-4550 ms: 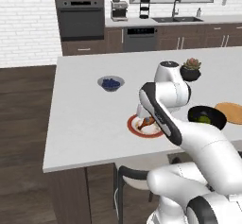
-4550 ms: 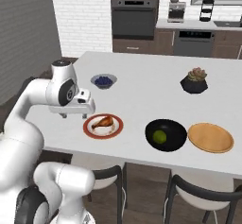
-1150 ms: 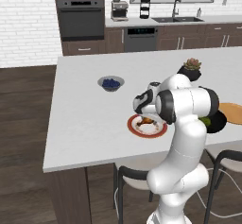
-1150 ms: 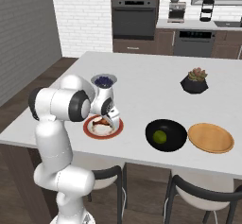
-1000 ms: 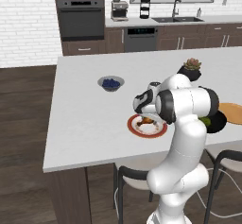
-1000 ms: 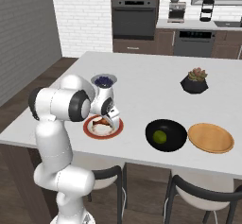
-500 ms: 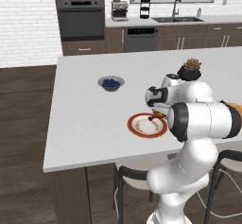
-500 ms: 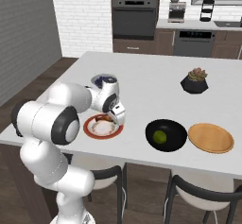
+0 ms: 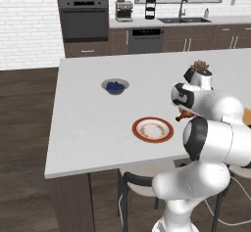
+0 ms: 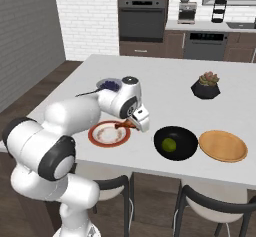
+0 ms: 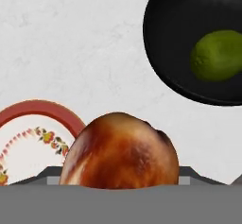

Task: Pick the chicken drumstick and lime from their plates and place them in the bowl. Then put the bowl in the fridge.

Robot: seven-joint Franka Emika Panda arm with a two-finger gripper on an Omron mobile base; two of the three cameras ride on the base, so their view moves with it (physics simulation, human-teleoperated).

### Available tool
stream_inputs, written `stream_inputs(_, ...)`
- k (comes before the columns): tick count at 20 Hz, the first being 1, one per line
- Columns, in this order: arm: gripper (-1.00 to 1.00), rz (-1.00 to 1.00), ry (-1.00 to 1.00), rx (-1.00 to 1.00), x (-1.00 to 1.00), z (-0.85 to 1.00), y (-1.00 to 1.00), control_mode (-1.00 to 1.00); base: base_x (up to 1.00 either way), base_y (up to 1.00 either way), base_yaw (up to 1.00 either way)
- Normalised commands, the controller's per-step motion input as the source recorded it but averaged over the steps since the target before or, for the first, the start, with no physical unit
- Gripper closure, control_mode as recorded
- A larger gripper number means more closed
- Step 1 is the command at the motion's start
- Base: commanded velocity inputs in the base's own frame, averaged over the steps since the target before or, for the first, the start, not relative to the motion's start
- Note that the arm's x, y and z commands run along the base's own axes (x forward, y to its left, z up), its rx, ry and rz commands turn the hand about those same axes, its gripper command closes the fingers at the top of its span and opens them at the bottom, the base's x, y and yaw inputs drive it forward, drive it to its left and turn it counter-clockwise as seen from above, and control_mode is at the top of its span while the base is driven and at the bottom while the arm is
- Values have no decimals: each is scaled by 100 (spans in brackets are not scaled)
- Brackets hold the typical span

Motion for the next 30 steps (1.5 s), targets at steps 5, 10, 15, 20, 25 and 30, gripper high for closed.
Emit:
stream_inputs(5, 100, -6, 0, -6, 0, 7, -84, -100, 0, 0, 0)
stream_inputs(10, 100, -7, 0, 0, 0, 0, -92, -100, 0, 0, 0)
stream_inputs(15, 100, -3, 2, 0, 2, -1, -76, -100, 0, 0, 0)
stream_inputs(20, 100, 0, 2, 0, 11, -29, -49, -100, 0, 0, 0)
stream_inputs(25, 100, 0, 3, 0, 3, -37, -22, -100, 0, 0, 0)
stream_inputs(30, 100, 5, 0, 0, 0, -25, 0, -100, 0, 0, 0)
